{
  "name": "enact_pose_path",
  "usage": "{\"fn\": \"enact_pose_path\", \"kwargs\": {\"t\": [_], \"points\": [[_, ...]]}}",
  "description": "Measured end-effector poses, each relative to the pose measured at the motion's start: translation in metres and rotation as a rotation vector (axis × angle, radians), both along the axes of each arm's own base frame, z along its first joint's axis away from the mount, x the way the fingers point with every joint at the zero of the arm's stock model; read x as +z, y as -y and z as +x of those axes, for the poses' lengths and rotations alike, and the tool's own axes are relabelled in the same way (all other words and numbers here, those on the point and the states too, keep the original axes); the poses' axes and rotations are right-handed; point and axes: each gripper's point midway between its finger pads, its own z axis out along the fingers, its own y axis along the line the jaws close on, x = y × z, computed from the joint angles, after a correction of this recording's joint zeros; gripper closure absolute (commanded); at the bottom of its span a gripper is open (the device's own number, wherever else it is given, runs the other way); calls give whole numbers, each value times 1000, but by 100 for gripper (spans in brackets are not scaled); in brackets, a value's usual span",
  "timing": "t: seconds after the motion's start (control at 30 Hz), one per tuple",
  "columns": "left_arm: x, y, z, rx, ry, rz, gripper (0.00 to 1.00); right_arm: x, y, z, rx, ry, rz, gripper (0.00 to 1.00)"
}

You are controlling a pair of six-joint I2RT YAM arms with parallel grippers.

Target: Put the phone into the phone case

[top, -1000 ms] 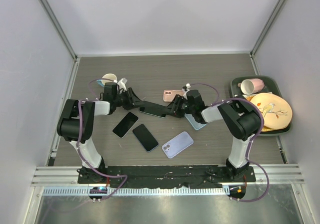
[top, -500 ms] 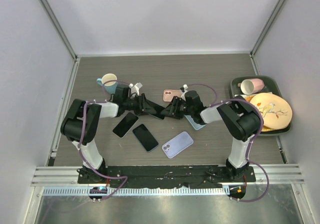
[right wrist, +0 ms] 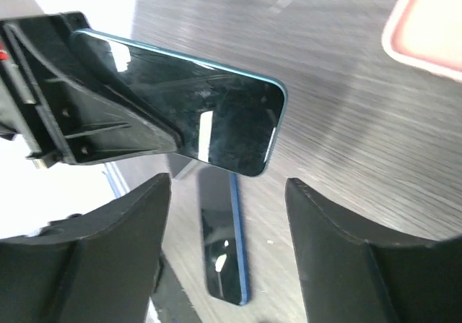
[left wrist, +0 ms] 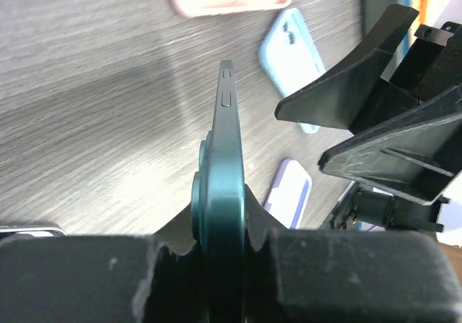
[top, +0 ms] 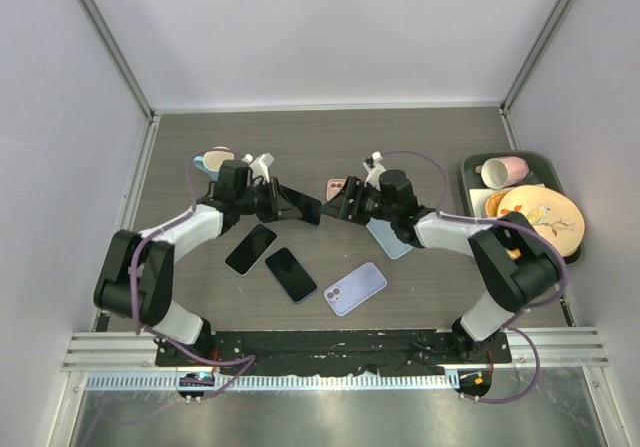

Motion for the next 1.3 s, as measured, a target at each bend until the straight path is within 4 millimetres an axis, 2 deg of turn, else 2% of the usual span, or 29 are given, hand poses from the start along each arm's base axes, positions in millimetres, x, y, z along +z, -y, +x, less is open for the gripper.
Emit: {"fn": "enact_pose_path", "kwargs": {"t": [0.1,0.23,0.4,0.47,0.57,0.67,0.8,0.87,0.93,1.03,1.13,1.17,1.2,1.23,1.3], "points": [[40,-1,-3,2,111,-43,100,49,3,1,-3,111,62,11],[87,4,-20,-26,228,-161,100,94,13,-10,1,220,139,11],[132,9,-49,-90,306,-309,100,115,11,-20,48,244,196,22],[148,11,-57,-117,336,-355,100,120,8,-25,76,239,226,26],[168,11,-65,-136,379,-402,100,140,1,-32,126,263,318,32],[178,11,-70,-154,401,-424,100,155,-2,-39,167,279,392,35],[180,13,-76,-178,388,-441,100,165,-5,-47,205,278,442,39],[181,13,-77,-183,387,-446,100,169,-7,-51,224,279,459,46],[183,13,-77,-183,382,-452,100,174,-9,-56,246,284,476,50],[183,13,-77,-182,379,-455,100,179,-14,-66,298,286,501,66],[183,14,-79,-191,375,-458,100,179,-21,-71,350,272,500,88],[184,14,-80,-197,375,-461,99,178,-21,-71,356,266,497,99],[183,14,-81,-202,359,-467,98,179,-21,-73,368,270,496,99],[183,14,-81,-202,354,-470,97,181,-21,-74,380,280,497,99],[186,14,-81,-205,349,-480,79,184,-21,-75,392,294,498,99]]}}
